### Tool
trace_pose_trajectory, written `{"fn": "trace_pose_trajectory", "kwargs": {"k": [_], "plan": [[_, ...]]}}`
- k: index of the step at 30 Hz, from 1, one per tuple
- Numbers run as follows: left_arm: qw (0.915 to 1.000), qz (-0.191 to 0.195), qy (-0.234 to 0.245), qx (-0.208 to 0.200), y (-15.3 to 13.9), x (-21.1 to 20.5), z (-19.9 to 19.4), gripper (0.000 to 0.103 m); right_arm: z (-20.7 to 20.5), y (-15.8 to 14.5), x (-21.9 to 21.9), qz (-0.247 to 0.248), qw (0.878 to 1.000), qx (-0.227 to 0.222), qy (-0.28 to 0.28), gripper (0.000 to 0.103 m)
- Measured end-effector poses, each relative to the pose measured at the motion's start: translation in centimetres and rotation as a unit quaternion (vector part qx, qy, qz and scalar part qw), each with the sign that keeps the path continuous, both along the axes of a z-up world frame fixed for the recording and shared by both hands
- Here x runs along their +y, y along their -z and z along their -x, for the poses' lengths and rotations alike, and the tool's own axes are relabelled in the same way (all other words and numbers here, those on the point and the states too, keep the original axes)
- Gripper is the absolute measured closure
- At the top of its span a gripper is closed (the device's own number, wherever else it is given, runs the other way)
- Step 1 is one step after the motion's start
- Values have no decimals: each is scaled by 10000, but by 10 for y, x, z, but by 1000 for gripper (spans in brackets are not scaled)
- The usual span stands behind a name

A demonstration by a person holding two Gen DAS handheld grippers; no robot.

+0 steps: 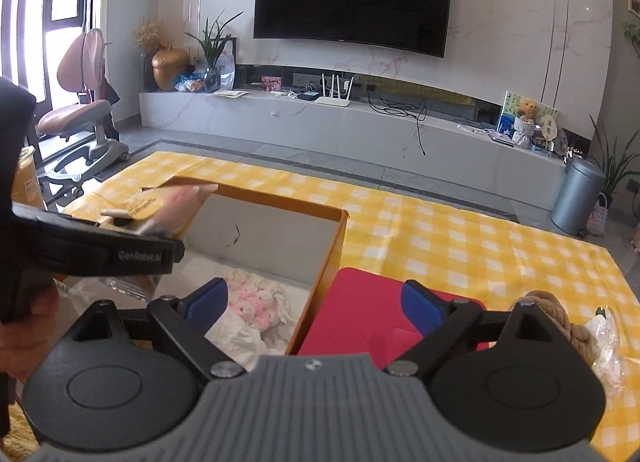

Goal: Organize soft objects
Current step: 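Open the right gripper to drop the crocheted pouch into the box, then open the left gripper to drop the yellow Deegee packet into the box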

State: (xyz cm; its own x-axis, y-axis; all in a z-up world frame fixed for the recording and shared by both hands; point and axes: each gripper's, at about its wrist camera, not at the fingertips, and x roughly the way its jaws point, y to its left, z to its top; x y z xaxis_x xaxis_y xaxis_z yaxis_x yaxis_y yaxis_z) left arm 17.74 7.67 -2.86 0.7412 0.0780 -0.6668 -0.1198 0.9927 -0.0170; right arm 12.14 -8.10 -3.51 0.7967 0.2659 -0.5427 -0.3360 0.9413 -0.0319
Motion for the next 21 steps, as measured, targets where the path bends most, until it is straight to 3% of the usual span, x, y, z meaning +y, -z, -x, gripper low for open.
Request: {"fn": "trace_pose_trajectory", "kwargs": {"k": [1,3,4,5,10,18,21], "plan": [[10000,32,-61,23,-1,1,0,44,0,0,0,-30,10000,7,-12,11],[9997,160,-137,-77,-3,3,3,23,2,0,1,-30,10000,0,-34,11],[9993,216,-112,-281,-6,3,8,9,3,0,1,-6,10000,-13,-26,11],[9982,222,-78,-555,-10,2,14,6,3,0,0,22,10000,-25,-2,11],[9953,-131,35,-957,-31,-10,28,5,6,-3,-1,21,10000,-3,33,11],[9947,279,-92,-987,-39,-4,35,5,14,-20,-14,-116,9997,-122,204,11],[9941,268,-123,-1046,-45,-4,39,5,17,-24,-23,-179,9993,-135,286,11]]}}
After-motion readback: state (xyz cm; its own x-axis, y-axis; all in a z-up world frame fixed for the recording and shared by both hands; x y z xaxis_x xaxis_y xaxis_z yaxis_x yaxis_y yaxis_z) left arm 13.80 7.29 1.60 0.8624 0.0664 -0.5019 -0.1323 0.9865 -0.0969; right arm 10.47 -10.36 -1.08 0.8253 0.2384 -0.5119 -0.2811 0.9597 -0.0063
